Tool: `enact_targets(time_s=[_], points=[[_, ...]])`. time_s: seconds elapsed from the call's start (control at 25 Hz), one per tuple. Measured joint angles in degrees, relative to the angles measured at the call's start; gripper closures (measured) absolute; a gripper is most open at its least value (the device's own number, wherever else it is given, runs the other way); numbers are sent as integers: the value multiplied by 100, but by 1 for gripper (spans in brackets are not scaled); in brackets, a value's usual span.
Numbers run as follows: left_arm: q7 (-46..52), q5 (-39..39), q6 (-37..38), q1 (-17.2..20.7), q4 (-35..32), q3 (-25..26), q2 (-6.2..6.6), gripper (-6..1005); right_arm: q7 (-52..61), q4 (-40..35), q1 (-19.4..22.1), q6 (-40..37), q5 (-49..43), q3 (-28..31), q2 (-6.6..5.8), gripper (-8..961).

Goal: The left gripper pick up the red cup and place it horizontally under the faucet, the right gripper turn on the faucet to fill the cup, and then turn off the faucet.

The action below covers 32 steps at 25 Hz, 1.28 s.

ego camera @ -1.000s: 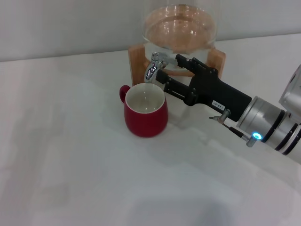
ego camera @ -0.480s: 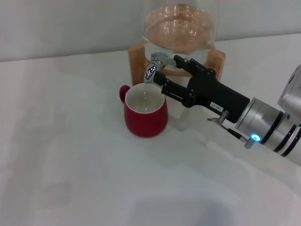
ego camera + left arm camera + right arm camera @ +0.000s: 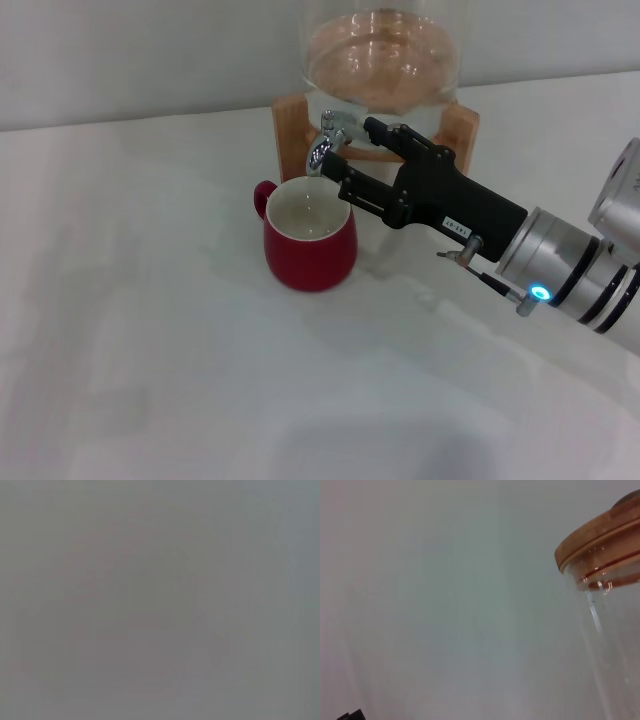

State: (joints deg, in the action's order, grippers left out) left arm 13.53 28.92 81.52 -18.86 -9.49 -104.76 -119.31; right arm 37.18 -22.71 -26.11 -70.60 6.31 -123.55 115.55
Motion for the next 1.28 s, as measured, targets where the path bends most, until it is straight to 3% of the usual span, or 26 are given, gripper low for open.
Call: enact_targets(time_s=[1.28], points=[[-141,-80,-4,-25,0,0,5,315,7,-436,168,164,-71,-227,0,170]])
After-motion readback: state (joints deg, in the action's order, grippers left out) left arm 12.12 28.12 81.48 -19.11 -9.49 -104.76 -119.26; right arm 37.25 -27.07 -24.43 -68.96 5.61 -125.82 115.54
